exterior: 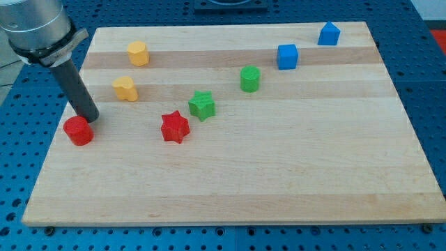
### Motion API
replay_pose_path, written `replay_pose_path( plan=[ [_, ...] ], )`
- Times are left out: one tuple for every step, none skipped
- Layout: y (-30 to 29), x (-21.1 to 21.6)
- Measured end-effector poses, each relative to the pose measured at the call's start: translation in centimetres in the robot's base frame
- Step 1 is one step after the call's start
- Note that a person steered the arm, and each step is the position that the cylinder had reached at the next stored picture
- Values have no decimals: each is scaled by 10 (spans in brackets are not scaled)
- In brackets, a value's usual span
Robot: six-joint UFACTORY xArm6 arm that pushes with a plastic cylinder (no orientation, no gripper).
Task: Place red circle diagonally bottom left to the red star
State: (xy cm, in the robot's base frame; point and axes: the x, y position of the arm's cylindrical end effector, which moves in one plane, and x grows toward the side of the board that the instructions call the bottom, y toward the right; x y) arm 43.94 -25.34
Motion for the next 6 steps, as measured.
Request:
replay_pose_path(
  plan=[
    [-15, -5],
    [-32, -2],
    [-50, 0],
    [-26, 15],
    [12, 32],
    [51, 49]
  ],
)
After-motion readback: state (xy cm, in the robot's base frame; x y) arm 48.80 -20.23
